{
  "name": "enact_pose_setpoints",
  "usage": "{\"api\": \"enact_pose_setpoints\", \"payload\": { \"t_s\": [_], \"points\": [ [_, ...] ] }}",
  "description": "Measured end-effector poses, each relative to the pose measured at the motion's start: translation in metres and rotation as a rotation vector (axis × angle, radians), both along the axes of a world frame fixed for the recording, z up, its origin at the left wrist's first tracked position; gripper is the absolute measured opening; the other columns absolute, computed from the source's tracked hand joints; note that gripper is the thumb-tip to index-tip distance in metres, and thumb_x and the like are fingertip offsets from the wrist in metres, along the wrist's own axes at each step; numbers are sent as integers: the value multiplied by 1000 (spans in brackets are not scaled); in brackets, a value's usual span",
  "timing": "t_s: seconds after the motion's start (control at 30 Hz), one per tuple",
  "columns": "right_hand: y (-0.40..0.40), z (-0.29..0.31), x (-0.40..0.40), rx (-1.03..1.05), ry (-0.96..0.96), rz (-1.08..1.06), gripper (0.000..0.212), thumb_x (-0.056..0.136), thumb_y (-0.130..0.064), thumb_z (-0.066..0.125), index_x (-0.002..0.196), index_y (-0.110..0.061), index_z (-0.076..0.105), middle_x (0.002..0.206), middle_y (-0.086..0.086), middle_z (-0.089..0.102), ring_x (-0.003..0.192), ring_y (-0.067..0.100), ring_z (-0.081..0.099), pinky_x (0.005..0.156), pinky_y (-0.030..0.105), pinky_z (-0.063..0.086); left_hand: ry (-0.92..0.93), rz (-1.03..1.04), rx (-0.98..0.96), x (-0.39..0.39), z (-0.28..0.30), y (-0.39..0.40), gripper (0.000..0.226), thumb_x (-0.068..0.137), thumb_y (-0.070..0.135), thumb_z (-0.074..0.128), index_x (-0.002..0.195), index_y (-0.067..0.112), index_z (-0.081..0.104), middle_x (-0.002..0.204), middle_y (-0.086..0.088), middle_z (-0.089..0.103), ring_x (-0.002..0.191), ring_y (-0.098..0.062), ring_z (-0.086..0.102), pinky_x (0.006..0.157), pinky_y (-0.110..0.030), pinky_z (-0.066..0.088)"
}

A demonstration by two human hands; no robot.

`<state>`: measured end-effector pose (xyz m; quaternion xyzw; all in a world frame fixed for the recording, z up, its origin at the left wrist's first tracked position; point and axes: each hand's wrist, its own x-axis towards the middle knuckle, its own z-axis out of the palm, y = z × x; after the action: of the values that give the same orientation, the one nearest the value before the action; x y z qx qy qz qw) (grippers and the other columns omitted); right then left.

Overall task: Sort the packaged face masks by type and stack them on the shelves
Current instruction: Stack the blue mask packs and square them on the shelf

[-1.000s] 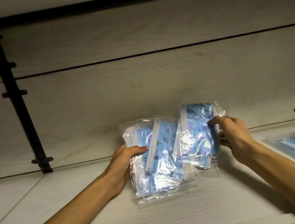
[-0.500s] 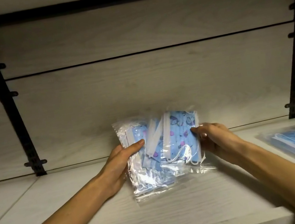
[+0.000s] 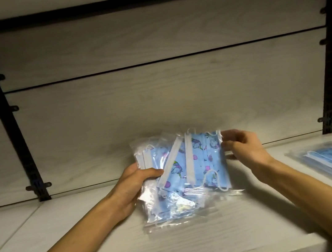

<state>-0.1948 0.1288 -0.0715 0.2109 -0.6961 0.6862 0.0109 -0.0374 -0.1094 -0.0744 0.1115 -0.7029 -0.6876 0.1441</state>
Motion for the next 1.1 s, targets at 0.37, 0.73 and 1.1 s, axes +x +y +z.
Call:
{"api": "enact_pose_setpoints", "payload": {
  "t_s": [0.37,0.73,1.1],
  "points": [
    [-2,7,24,375,423,243,19,83,-7,69,86,-25,75,125,-11,65,105,0,62,89,20,50,-322,-220,-52,14,11,-16,26,71,19,83,97,15,77,100,-22,76,80,-33,76,63,-41,62],
    [-22,-7,25,465,287,350,27,74,-27,68,100,-20,70,94,4,76,79,25,71,70,38,59,-309,-352,-15,18,9,-12,33,81,20,83,112,14,74,117,-26,71,92,-37,75,75,-46,63],
    [-13,-2,18,484,442,190,27,86,-16,76,112,-19,69,103,-8,73,87,9,68,81,26,56,-399,-273,97,8,0,-17,41,86,44,68,104,10,81,110,-18,75,91,-34,74,92,-48,58]
  ]
}}
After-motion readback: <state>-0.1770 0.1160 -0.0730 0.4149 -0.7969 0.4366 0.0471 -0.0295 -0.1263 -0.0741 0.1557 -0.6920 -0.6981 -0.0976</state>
